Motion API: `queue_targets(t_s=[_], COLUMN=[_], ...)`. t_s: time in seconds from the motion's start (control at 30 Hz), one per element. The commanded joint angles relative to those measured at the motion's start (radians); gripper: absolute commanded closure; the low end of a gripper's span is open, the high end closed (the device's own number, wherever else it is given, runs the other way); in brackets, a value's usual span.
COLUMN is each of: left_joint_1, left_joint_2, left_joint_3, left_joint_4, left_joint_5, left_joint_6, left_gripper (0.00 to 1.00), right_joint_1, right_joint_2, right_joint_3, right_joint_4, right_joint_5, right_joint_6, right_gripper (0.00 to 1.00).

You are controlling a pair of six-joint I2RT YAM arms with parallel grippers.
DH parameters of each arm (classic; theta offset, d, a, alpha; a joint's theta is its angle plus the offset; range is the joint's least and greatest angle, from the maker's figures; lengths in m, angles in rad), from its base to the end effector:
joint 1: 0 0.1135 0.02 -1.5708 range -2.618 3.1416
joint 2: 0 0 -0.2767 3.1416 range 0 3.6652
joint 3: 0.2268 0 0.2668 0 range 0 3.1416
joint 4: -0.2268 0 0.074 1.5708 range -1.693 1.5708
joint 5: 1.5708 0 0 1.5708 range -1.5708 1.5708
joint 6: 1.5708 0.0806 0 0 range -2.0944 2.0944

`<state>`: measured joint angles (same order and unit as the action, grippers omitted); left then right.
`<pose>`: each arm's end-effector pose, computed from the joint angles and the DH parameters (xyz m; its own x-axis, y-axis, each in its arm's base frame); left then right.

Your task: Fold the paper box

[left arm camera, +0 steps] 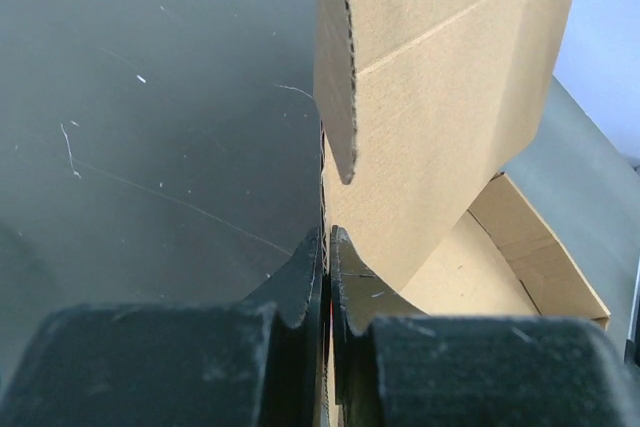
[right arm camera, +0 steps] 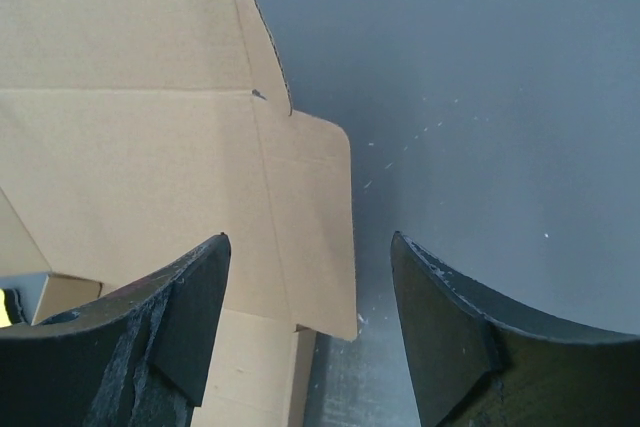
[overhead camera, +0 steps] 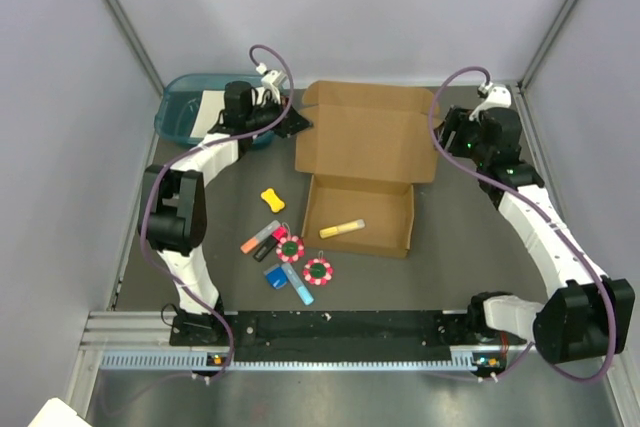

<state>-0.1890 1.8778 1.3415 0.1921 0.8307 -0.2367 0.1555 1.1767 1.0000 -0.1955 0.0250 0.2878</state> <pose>0.4589 -0.1484 0.2527 -0.5120 -0.0631 -0.8567 0.7091 0.5318 -0.4630 0.3206 0.0482 0.3261 -0.3819 0.2274 -0.8958 -0.0244 0.9664 0.2557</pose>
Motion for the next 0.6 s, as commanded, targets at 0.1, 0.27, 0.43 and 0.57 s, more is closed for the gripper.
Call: queue_targets(t_s=[0.1,0.27,0.43,0.57], left_joint_1=[-0.015,-0.015,-0.017,-0.015], left_joint_2=[-0.042,-0.054,-0.062,-0.065], left_joint_3=[-0.011,-0.018,-0.024,-0.027], left_joint_4=[0.089,0.070,0.069,0.063], left_joint_5=[-0.025,-0.044,-0.048,-0.056], left_joint_6=[0.030,0.060,0.066,0.076], left_gripper=[1.00,1.00,1.00,1.00], right_joint_1=[-0.039,-0.045,-0.048,-0.050], right_joint_2=[0.062,0.123,0.184,0.219], right_joint_3=[-0.058,-0.077,-0.040,0.008], right_joint_4=[0.188,0.267,0.272,0.234], right_joint_5=[-0.168,-0.191,-0.203,-0.203], right_joint_6=[-0.061,-0.047,-0.053,-0.073], right_gripper=[0.34,0.35,0.39,0.44])
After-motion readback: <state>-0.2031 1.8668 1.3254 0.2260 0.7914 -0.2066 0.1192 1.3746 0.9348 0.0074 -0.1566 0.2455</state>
